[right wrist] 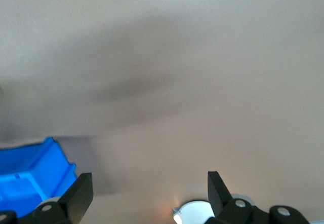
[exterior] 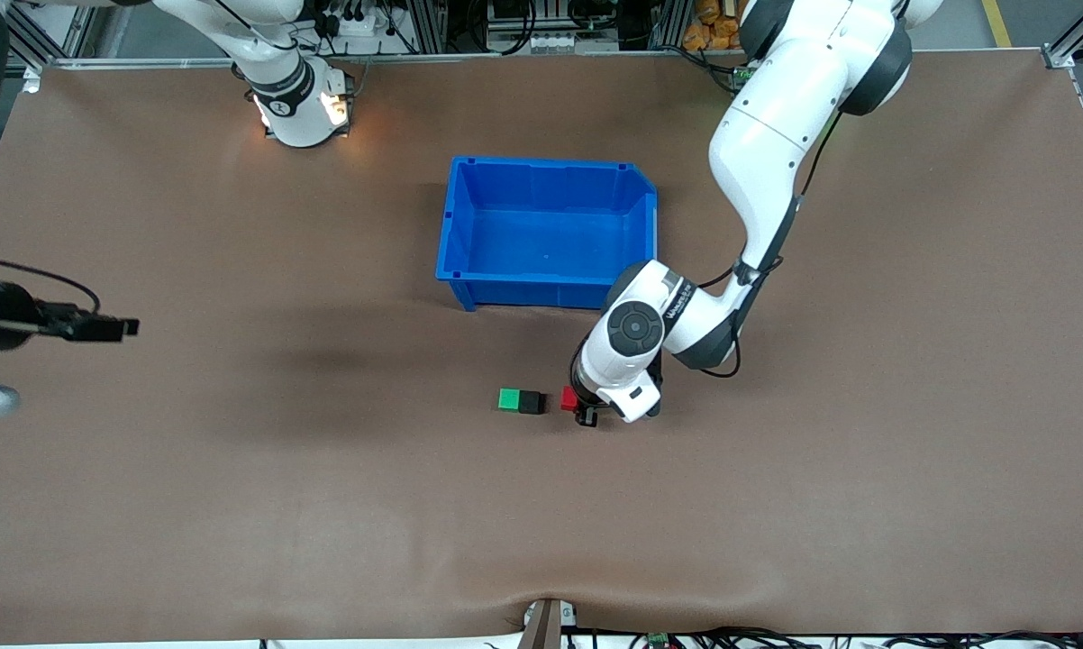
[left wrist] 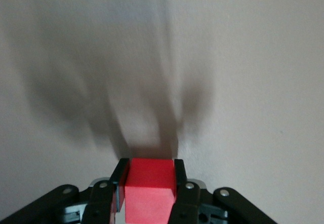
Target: Attach green and red cubes to black cube
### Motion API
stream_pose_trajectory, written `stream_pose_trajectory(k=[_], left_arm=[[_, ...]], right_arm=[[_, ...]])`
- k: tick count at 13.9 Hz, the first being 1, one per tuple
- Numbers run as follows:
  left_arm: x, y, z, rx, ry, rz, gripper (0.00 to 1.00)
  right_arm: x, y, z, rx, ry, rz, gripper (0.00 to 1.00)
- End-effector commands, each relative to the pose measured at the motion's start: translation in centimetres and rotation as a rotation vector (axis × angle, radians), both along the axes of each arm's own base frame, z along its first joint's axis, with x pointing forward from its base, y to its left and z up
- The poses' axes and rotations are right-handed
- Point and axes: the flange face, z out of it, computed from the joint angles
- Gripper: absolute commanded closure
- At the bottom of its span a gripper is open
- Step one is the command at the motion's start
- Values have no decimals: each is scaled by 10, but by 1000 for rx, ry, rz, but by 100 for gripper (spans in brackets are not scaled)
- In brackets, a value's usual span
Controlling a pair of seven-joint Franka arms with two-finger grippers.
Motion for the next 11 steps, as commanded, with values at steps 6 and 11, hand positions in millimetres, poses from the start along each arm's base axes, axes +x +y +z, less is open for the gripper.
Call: stream_pose_trajectory(k=[6,11], left_arm=[[3,-15,-5,-34,11,31,100],[1,-19,-4,-49,27,64,100]], right_arm=[[-145,26,23,-58,-200,109,0],[-153,92,42,-71,-314,229,0]])
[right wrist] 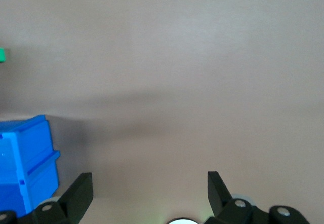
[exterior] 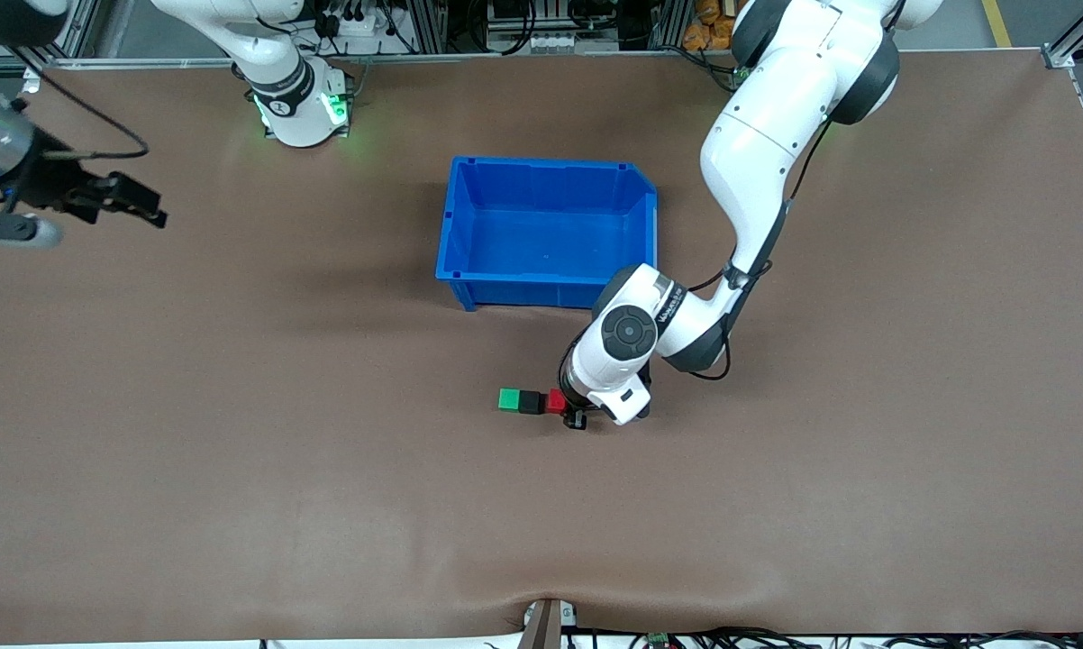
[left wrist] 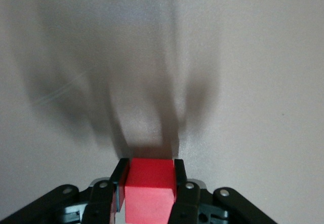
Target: Attach green and red cubes to black cube
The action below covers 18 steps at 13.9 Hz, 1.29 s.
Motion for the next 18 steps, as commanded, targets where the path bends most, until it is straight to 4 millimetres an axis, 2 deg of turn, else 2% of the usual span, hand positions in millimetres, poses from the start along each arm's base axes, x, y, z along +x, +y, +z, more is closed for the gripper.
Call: stream_pose_trajectory(k=[1,4,6,9,12,13,14,15,17,18], left_arm=[[-3,-12,-2,-8,9,22,100],[-2,-11,-4,-12,7,27,100],[-1,-12,-4,-20,0,41,100],[0,-13,-5,-29,-11,50,100],[-1,-11,-9,-22,-7,51,100],[0,-10,-6,-23,-9,54,55],[-1,-10,-4,-16,-7,49,4],[-3,-14,3,-13,-6,38,0],[-7,-16,32,8,21,18,0],[-7,-15,53,15,30,7,0]], right_arm=[[9,29,30,-28,-85,61,0],[53,8,67,-21,-65,31,0],[53,-5,81,-2,-37,14,0],[48,4,82,-12,-7,36,0],[51,-4,85,-12,-16,20,0],[52,-6,86,-19,-22,16,0],[55,-7,89,-23,-40,15,0],[56,-9,90,-28,-54,11,0],[60,-12,92,-27,-85,6,0],[62,-12,92,-27,-99,1,0]])
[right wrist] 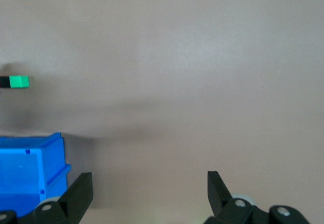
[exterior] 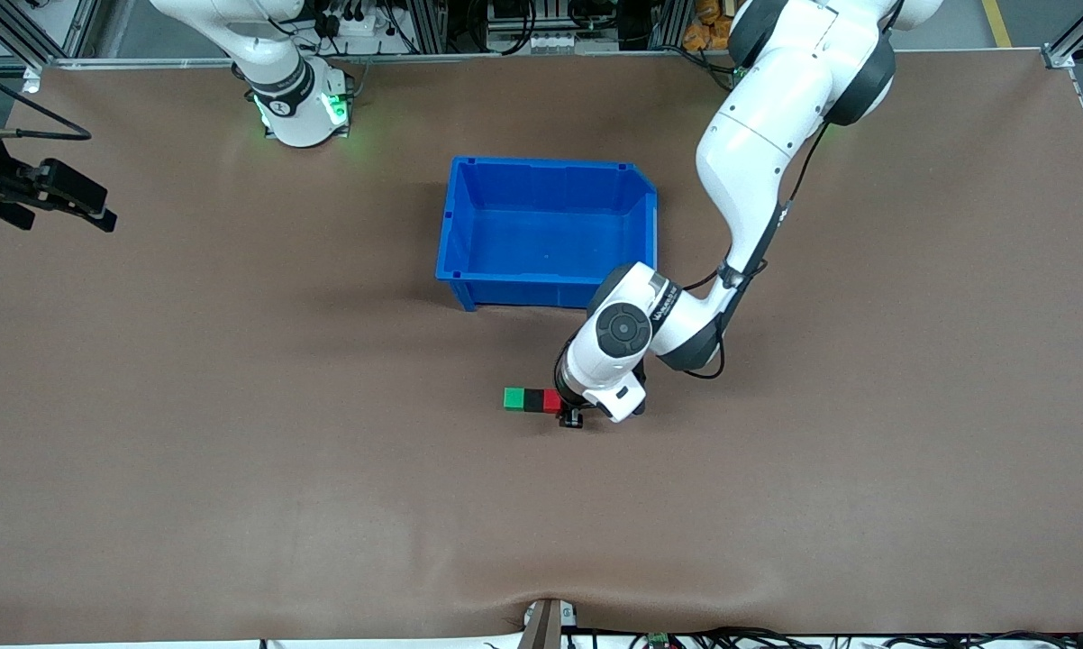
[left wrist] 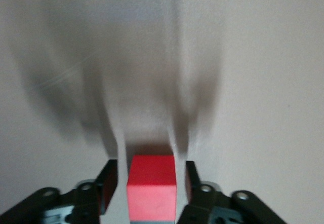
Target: Attach green and red cubes to black cube
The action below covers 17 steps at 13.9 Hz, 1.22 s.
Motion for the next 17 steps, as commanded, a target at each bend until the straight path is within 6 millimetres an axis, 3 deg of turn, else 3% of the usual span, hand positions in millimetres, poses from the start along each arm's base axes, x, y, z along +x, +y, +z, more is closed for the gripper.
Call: stream_pose_trajectory(k=[1,5,7,11,13,17], left_arm=[[-3,-1,62,19,23,-15,0],[-7,21,176,54,-25,-267,0],[-11,41,212,84,-23,-436,0],[-6,108,285,107,-12,-675,0],[-6,141,320,110,-23,-743,0],[-22,207,383,152,5,-888,0]], right_arm=[[10,-2,3,-11,-28,0,0],[9,0,4,-6,-23,7,0],[8,-3,5,0,-21,2,0],[7,-1,5,-7,-19,58,0],[6,-9,5,-8,-19,137,0],[5,-11,1,-5,-1,126,0]])
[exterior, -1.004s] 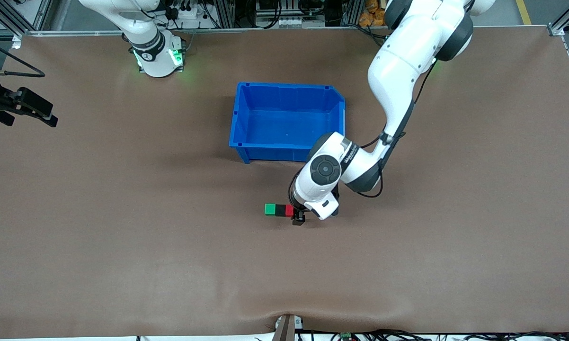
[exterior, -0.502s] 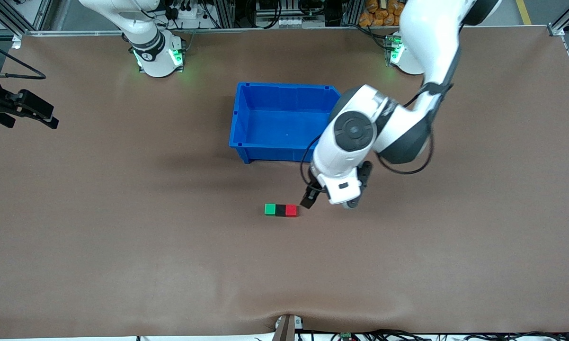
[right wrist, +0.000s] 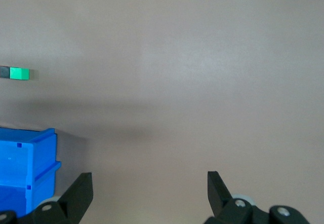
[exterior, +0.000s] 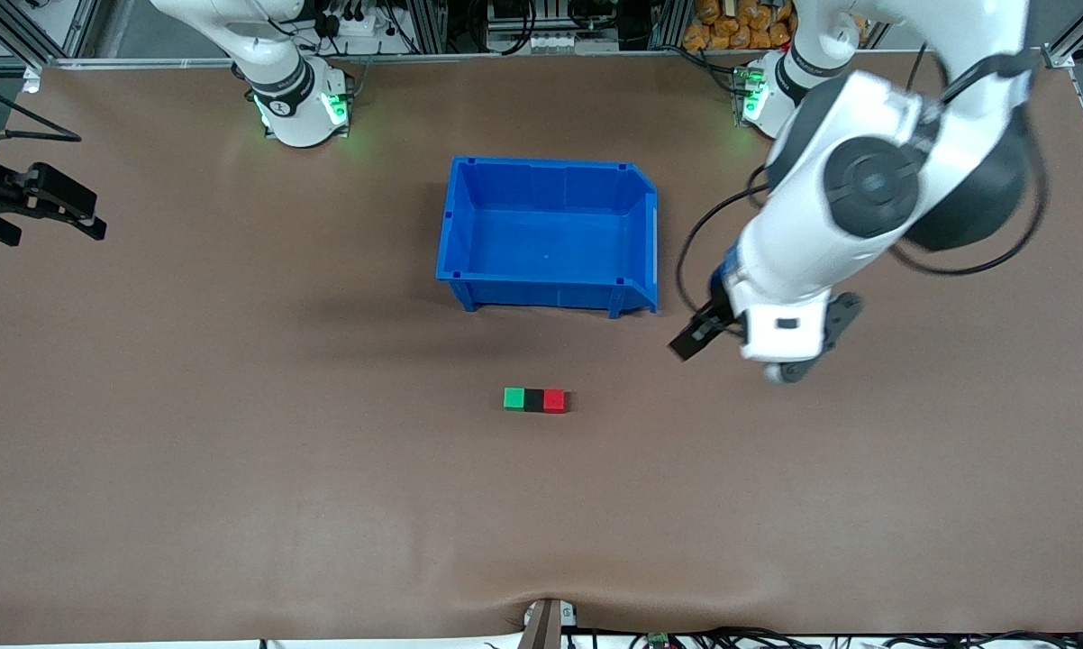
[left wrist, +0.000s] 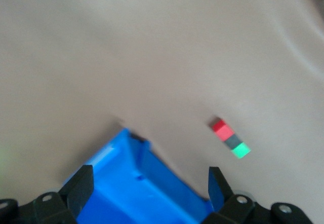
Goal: Attach green and red cubes to black cube
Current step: 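Open the left gripper and lift it away from the cubes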
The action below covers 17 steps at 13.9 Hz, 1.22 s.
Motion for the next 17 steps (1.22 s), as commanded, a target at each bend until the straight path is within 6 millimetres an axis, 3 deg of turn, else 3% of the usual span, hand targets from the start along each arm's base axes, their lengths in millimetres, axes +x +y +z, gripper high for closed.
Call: stream_pose_trajectory(k=[1,3,6,12,17], left_arm=[[-21,33,40,46,-13,-137,0],[-27,63,66,40,-36,-187,0],[-37,101,84,37,-38,-313,0],[-59,157,107,32,-53,-511,0],[-85,204,107,32,-64,-666,0]], right_arm=[[0,-4,3,-6,5,12,0],[0,-4,3,-5,7,6,0],[1,-4,2,-5,7,-2,0],[1,-4,2,-5,7,-4,0],[1,-5,2,-8,7,-2,0]])
